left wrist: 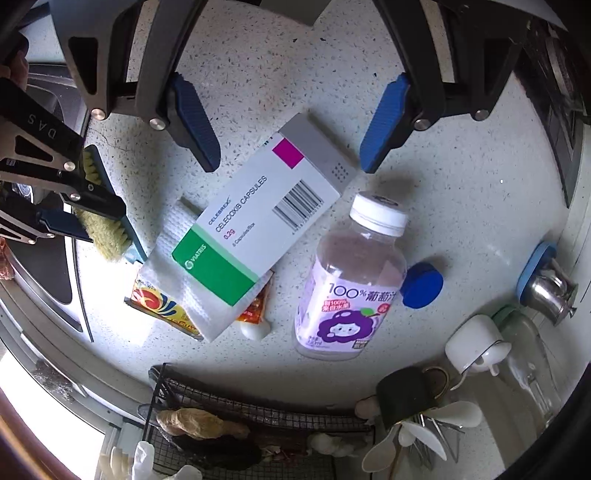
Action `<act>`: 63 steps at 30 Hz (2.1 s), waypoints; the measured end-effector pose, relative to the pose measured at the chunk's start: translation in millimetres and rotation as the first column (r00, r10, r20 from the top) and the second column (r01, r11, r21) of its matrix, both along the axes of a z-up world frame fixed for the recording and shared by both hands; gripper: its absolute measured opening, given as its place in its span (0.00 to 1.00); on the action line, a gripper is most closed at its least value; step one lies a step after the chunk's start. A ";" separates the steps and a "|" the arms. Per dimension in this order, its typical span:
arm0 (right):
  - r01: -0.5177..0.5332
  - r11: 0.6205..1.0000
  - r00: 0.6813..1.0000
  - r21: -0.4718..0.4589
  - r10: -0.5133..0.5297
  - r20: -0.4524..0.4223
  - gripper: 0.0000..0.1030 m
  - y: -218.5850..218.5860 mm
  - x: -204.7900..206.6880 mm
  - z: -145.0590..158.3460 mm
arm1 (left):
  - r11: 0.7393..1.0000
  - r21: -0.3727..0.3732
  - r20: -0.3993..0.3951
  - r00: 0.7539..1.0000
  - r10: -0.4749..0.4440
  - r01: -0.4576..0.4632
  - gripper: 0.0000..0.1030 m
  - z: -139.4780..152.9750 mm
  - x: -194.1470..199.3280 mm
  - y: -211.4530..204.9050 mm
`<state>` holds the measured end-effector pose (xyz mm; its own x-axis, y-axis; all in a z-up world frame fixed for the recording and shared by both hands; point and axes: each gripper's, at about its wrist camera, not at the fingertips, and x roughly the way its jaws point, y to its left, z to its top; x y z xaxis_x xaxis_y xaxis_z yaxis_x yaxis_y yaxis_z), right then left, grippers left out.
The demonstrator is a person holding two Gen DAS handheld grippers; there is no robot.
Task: Collect trash
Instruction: 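Grasp the yellow scrub brush with the right gripper, then grasp the green-and-white capsules box with the left gripper, then carry the box with the left gripper while the right carries the brush to the bucket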
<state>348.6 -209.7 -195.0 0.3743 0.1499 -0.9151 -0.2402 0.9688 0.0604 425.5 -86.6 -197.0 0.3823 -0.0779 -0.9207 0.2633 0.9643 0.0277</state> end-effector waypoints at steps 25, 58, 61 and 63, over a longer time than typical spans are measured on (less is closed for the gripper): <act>0.028 0.999 0.998 0.034 -0.026 -0.051 0.31 -9.9 15.1 -4.5 | 0.977 -0.024 -0.068 0.975 -0.213 0.212 0.63 -31.6 35.0 -43.2; -0.258 0.966 0.964 0.025 0.256 0.074 0.30 87.1 -109.4 40.5 | 0.963 -0.118 0.046 0.967 0.249 -0.242 0.62 15.5 -155.4 93.6; -0.317 0.948 0.946 0.034 0.314 0.077 0.27 103.7 -129.7 39.2 | 0.946 -0.125 0.043 0.951 0.306 -0.298 0.62 13.4 -184.2 109.9; -0.366 0.927 0.930 0.075 0.362 0.064 0.27 112.9 -142.5 36.1 | 0.933 -0.136 0.033 0.940 0.340 -0.333 0.62 10.4 -204.9 120.1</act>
<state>206.1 -96.9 -158.9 0.3223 0.3602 -0.8754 -0.5803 0.8058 0.1179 220.7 33.5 -186.7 0.4564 -0.0496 -0.8884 -0.0760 0.9926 -0.0945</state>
